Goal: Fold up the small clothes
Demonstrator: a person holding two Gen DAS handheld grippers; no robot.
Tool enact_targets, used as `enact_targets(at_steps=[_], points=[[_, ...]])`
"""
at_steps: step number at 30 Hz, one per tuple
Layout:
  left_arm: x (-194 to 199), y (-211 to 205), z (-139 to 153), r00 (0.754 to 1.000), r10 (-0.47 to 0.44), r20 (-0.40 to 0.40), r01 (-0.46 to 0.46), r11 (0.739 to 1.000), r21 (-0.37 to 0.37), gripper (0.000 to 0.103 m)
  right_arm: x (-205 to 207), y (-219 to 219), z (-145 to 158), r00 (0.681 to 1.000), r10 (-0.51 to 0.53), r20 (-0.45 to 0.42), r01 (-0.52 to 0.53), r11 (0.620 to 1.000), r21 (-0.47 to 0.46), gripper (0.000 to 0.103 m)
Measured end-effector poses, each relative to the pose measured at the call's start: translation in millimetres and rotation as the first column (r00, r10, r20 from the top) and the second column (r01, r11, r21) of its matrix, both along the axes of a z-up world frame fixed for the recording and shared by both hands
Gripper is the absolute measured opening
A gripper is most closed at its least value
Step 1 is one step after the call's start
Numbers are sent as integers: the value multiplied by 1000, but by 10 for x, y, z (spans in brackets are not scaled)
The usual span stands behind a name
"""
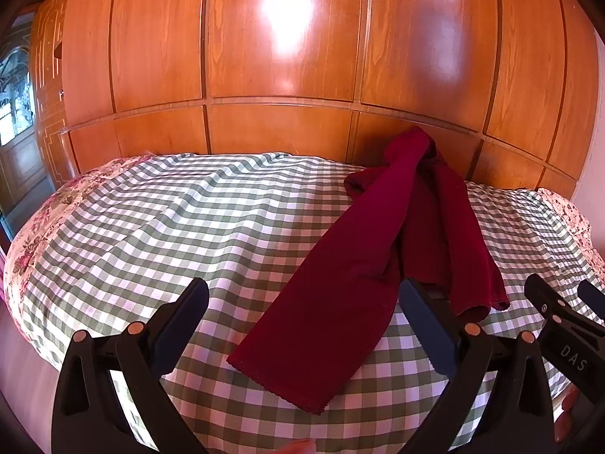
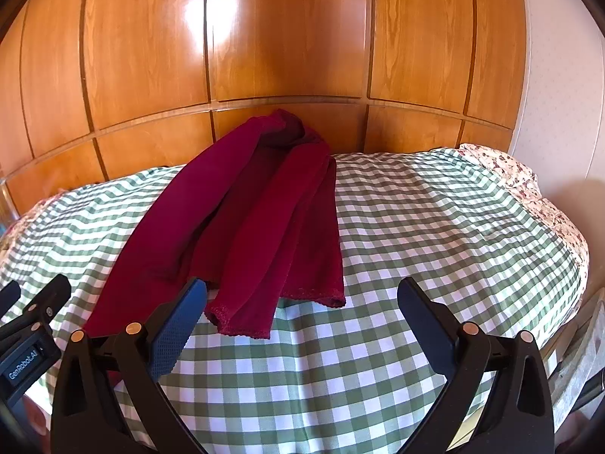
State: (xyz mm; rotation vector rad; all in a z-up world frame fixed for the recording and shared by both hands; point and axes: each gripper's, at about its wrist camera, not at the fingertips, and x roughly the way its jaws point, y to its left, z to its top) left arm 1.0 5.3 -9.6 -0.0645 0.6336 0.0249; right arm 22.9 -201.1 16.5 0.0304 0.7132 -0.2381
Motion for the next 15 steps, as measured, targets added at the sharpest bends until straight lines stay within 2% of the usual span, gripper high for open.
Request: enact_targets(at_steps=[15], points=[[21, -12, 11, 1000, -3, -6, 3, 1000, 1, 100, 8, 15, -10, 1000, 6, -5, -6, 1000, 2, 100]])
